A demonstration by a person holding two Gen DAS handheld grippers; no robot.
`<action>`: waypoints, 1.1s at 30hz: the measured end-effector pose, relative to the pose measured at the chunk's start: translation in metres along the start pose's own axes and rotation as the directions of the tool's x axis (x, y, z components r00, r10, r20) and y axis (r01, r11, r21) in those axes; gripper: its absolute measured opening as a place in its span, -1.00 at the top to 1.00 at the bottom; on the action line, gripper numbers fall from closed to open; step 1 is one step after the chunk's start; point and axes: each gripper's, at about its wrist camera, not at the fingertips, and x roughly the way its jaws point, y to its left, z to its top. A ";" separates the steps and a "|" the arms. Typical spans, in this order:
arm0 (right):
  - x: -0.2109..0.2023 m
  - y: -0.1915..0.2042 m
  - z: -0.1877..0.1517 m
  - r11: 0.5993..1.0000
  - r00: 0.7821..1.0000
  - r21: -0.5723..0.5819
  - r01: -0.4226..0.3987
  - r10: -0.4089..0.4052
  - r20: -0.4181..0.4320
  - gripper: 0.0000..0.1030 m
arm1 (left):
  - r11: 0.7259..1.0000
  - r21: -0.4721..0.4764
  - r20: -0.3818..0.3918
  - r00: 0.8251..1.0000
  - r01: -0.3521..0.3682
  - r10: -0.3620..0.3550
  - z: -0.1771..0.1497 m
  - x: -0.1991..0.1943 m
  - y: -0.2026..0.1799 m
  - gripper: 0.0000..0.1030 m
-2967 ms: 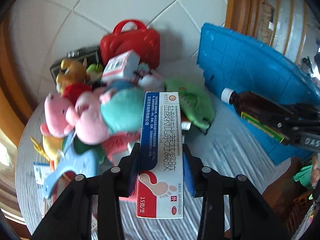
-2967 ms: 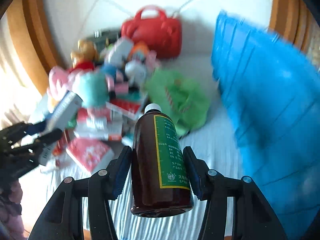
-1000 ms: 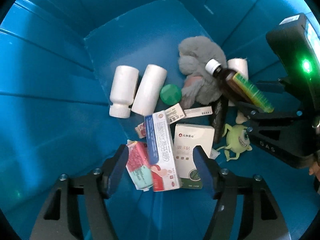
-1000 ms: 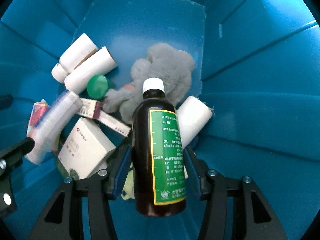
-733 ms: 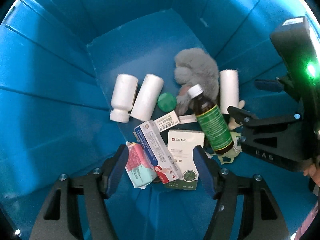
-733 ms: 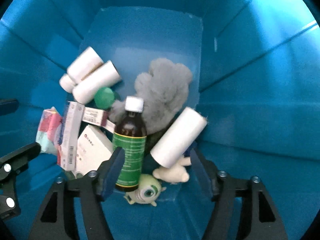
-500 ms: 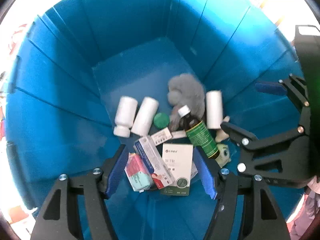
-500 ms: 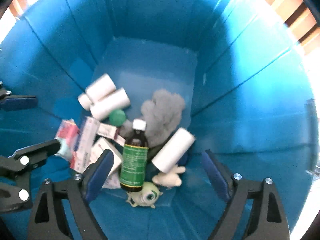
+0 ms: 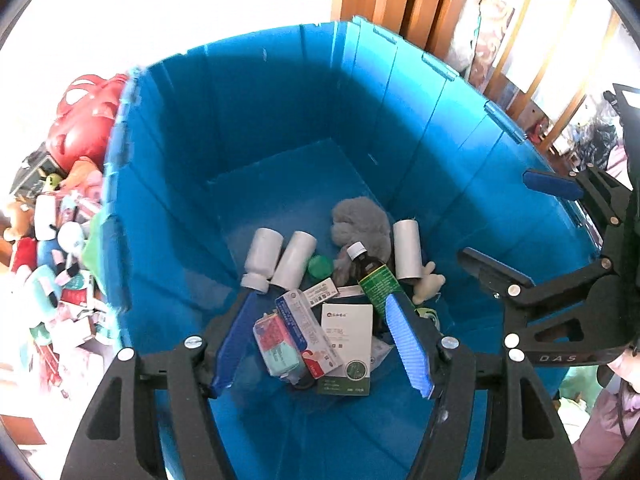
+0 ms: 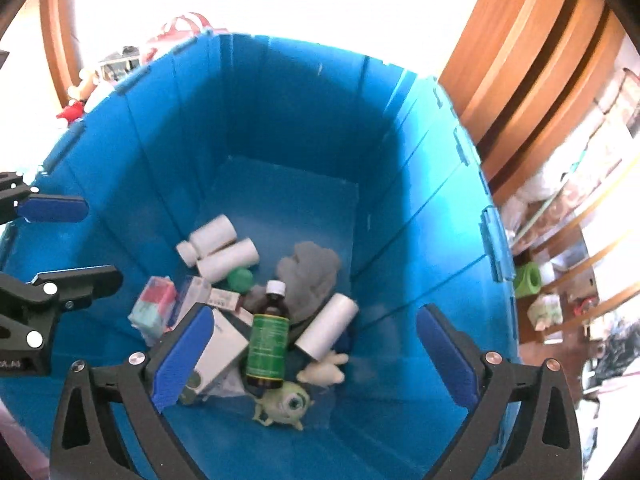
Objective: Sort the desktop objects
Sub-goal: 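Open both tools to drop the box and bottle into the bin, then move both tools back from the bin to the pile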
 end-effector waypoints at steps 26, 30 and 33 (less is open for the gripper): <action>-0.082 0.146 0.023 0.993 0.966 -0.108 -0.053 0.078 0.246 -1.00 | 0.970 -0.213 0.268 0.947 -0.119 0.175 -0.087 -0.123 0.127 -0.28; -0.096 0.194 0.035 0.988 0.955 -0.138 -0.066 0.102 0.277 -1.00 | 0.961 -0.252 0.281 0.941 -0.116 0.187 -0.111 -0.137 0.176 -0.28; -0.104 0.229 0.042 0.985 0.946 -0.153 -0.084 0.127 0.297 -1.00 | 0.952 -0.283 0.281 0.939 -0.118 0.200 -0.133 -0.144 0.212 -0.28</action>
